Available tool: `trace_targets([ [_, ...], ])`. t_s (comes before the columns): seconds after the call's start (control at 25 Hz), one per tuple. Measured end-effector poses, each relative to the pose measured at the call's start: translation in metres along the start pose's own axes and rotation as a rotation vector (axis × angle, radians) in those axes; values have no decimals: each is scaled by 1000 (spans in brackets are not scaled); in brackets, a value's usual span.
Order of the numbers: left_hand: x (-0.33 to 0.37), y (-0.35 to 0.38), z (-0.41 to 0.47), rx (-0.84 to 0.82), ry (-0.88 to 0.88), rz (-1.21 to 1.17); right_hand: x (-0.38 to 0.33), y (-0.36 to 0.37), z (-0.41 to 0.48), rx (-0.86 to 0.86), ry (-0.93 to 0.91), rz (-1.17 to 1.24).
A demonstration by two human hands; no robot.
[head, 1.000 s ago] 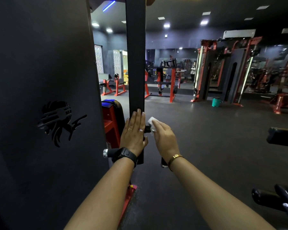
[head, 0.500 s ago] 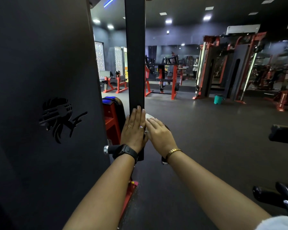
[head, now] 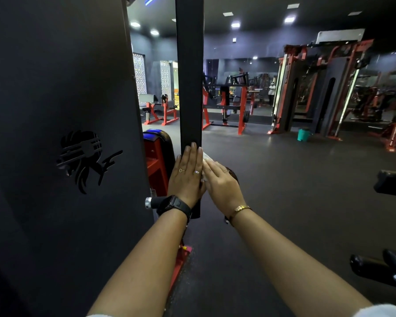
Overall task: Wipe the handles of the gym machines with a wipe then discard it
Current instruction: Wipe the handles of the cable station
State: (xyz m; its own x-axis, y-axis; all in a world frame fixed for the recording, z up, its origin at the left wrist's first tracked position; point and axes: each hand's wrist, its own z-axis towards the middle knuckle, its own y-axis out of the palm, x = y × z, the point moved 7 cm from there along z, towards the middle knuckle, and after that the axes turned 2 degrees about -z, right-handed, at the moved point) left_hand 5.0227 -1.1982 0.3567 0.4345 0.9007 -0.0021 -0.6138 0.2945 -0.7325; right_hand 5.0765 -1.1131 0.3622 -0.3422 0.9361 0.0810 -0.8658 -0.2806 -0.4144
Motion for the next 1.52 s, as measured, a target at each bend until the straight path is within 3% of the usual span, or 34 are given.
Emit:
trace_targets([
  [0.12,1,0,-1,5,31,-22,8,-4,-17,-19,-83,-82],
  [0.24,-1,3,-1,-28,32,-7,37,-27,-45,137,139,-95],
  [0.32,-1,5,0,-29,22,-4,34,-24,-33,156,249,-32],
  [0.52,1,6,-2,-21,24,-48,10,8,12,-171,131,54],
  [0.6,1,6,-1,-17,51,-88,36,1,-3,-161,285,55],
  [0.72,0,6,-1,12,61,-91,75,-4,-29,-132,722,83],
  [0.76,1,4,0,34,59,-91,72,-2,-23,-122,708,94],
  [0.92,5,3,-2,87,54,-65,17,7,14,-195,207,120],
  [0.96,4,4,-2,67,52,-73,14,9,13,-214,153,89],
  [1.04,2,6,-2,34,42,-106,24,7,-6,-187,173,43],
  [1.24,1,5,-2,-4,50,-96,42,-6,-61,90,421,91],
  [1.4,1,3,-2,56,29,-108,10,7,-32,6,-47,-48],
  [1.52,3,5,-2,-11,24,-87,27,4,-53,-106,-136,-119],
])
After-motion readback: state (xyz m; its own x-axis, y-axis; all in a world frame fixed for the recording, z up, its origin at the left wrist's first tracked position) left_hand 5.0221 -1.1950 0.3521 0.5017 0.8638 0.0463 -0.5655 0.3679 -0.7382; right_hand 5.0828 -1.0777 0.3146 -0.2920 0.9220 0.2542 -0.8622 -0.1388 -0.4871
